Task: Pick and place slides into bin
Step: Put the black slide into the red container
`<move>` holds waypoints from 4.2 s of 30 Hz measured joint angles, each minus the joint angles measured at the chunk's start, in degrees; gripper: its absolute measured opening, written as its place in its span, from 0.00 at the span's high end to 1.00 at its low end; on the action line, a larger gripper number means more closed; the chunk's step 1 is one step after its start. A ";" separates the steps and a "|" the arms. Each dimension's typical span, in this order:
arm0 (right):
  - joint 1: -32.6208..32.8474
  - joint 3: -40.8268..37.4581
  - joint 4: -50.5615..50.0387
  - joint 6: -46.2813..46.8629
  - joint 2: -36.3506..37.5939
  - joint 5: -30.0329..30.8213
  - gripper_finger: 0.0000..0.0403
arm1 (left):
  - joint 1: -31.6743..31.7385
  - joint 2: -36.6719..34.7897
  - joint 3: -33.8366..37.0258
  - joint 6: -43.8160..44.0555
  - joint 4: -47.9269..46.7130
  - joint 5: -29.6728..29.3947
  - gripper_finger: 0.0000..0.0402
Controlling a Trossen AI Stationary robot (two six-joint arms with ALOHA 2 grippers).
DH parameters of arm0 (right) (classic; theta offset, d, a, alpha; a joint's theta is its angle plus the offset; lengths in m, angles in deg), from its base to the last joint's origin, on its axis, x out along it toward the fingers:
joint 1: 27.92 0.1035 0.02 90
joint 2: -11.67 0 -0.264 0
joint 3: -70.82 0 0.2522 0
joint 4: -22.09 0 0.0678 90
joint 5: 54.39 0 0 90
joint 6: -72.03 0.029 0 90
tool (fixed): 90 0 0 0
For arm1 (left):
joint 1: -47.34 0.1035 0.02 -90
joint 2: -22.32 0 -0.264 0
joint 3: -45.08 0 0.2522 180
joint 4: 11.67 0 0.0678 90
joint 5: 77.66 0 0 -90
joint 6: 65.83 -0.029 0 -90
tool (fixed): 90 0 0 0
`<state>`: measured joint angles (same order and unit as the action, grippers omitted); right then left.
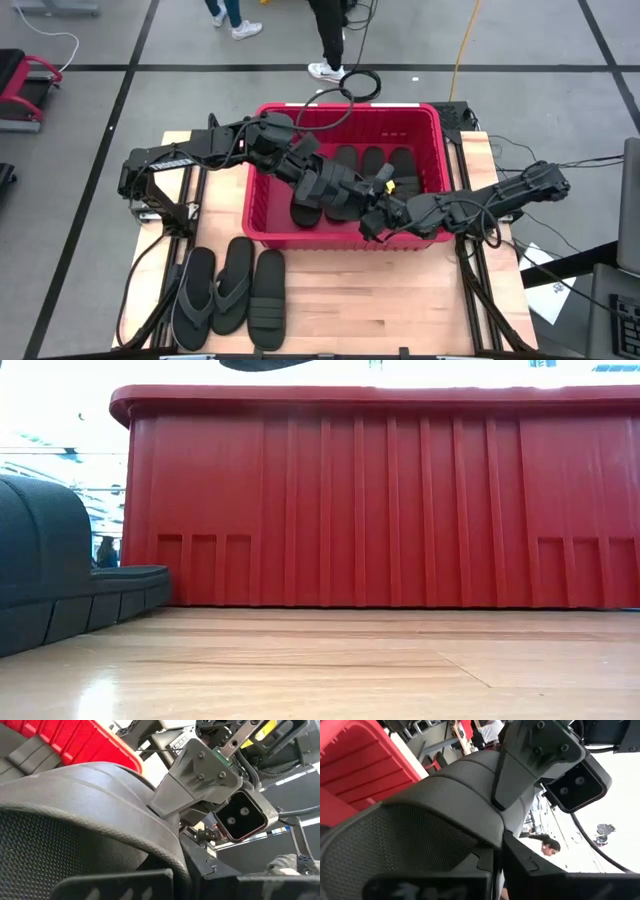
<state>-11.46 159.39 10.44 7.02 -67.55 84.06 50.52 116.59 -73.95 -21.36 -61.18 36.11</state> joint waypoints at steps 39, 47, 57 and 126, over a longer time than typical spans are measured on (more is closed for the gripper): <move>3.26 6.43 -48.83 49.16 5.75 24.27 1.00 | 5.38 -19.30 0.09 -19.58 -9.10 -8.64 0.39; 0.49 6.22 -80.00 93.89 4.21 15.75 1.00 | 9.68 -21.11 0.11 -27.59 -7.47 -8.79 0.39; -6.45 -1.47 -79.35 113.62 -1.69 6.62 1.00 | 19.63 -25.94 0.10 -32.43 -10.45 -0.77 0.39; -21.31 -6.38 -56.98 82.02 13.87 -45.44 0.63 | 25.31 -29.04 0.09 -34.28 -17.24 4.92 0.39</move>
<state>-32.77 153.01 -46.54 89.04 -53.68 38.61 75.83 87.55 -73.87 -55.64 -78.42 41.03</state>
